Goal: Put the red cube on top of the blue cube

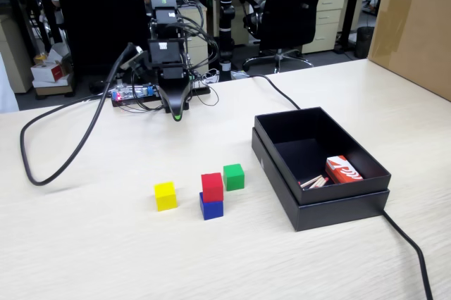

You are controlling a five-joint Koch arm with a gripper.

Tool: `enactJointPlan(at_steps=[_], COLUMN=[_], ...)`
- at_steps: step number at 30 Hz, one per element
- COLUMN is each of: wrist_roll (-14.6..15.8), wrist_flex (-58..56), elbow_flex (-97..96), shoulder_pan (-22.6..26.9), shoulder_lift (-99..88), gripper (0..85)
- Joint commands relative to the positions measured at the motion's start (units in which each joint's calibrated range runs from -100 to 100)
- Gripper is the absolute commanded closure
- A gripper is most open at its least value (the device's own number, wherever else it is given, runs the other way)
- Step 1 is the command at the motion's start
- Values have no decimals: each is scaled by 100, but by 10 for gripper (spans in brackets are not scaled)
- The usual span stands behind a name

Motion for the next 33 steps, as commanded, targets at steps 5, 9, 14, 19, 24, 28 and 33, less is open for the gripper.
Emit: enactJointPlan(at_steps=[5, 9, 14, 19, 24, 28, 33], wrist_roll=[-210, -239, -381, -508, -586, -664, -742], wrist_flex=[1678, 2464, 3622, 4192, 3881, 3769, 3769], elbow_flex=[-1333, -2095, -3146, -3736, -3790, -3790, -3763], shoulder_pan=[10, -15, 20, 54, 49, 49, 83], shoulder_lift=[-658, -738, -738, -738, -738, -738, -715], gripper=[371, 370, 364, 360, 356, 360, 364])
